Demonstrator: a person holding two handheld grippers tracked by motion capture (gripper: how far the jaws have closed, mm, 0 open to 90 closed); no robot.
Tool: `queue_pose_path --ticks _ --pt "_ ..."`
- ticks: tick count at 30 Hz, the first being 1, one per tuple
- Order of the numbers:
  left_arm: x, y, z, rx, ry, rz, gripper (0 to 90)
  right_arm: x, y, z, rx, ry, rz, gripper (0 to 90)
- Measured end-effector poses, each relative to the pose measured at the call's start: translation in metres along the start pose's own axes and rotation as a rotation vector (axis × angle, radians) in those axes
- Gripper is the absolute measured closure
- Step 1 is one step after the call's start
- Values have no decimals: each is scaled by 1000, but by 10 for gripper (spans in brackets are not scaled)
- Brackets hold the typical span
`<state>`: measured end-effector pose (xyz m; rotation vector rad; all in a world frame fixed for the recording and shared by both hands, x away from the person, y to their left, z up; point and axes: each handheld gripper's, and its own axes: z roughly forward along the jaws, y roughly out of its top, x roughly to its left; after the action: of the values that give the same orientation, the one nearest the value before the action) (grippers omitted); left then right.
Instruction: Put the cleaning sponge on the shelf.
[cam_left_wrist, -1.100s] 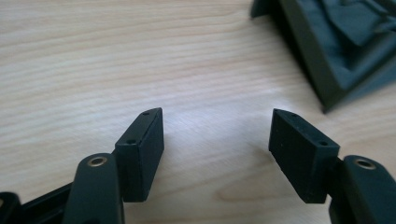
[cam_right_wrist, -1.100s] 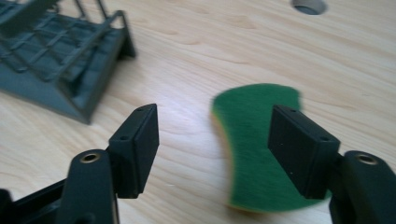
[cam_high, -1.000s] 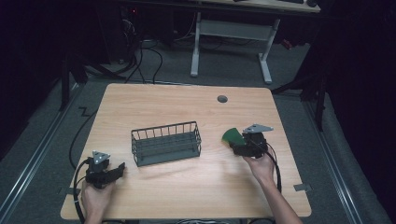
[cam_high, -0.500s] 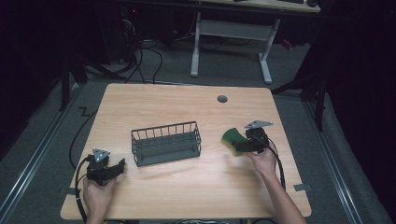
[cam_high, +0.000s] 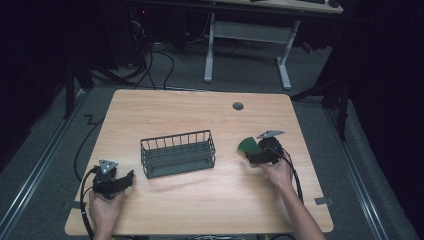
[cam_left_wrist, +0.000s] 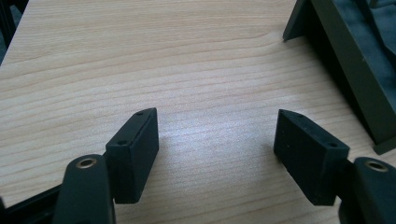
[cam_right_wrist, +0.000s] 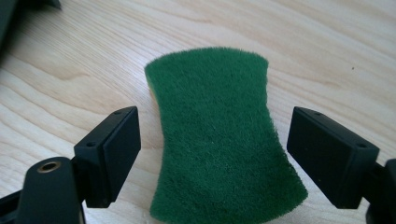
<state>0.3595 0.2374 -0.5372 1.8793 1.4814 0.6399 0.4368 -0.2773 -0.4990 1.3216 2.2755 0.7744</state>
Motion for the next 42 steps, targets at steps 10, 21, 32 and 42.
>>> queue_pose_path --ticks 10,21,32,42 --pt "0 0 0 0 0 0 314 -2 -2 8 28 -15 4 240" --pt "0 0 0 0 0 0 315 -2 -3 7 28 -15 -19 271" --pt "0 0 0 0 0 0 315 -3 -3 5 23 -3 1 278" --pt "0 0 0 0 0 -1 315 -4 -3 2 9 5 5 279"
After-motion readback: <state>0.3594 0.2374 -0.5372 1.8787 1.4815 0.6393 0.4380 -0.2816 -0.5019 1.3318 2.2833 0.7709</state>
